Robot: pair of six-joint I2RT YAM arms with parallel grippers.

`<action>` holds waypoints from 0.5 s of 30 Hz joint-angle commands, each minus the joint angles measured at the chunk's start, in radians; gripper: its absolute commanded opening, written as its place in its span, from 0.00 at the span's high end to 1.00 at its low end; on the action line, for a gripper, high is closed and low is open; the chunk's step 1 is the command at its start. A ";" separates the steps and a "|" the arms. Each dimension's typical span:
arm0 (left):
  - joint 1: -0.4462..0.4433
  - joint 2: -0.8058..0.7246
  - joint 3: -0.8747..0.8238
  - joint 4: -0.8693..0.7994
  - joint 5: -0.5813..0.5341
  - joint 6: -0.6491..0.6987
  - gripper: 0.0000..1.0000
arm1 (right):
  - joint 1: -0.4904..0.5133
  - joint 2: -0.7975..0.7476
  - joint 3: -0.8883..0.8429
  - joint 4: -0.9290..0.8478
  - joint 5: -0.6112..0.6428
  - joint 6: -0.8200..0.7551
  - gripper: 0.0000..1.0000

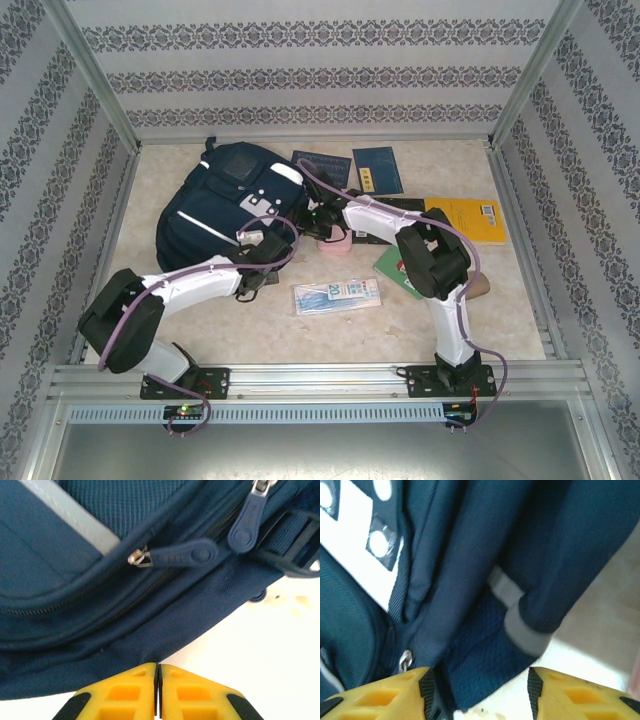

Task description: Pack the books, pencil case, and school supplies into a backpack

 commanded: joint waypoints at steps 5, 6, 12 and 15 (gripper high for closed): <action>0.073 0.007 -0.071 0.041 0.021 -0.028 0.85 | -0.022 0.080 0.043 -0.012 -0.058 0.066 0.68; 0.103 0.013 -0.080 0.057 0.039 -0.008 0.85 | -0.020 0.080 0.041 -0.003 -0.067 0.071 0.76; 0.223 0.001 -0.067 0.075 0.048 0.120 0.84 | 0.002 0.006 0.028 0.024 -0.096 0.077 1.00; 0.292 -0.001 -0.062 0.097 0.065 0.163 0.81 | 0.018 -0.026 0.026 0.027 -0.108 0.084 1.00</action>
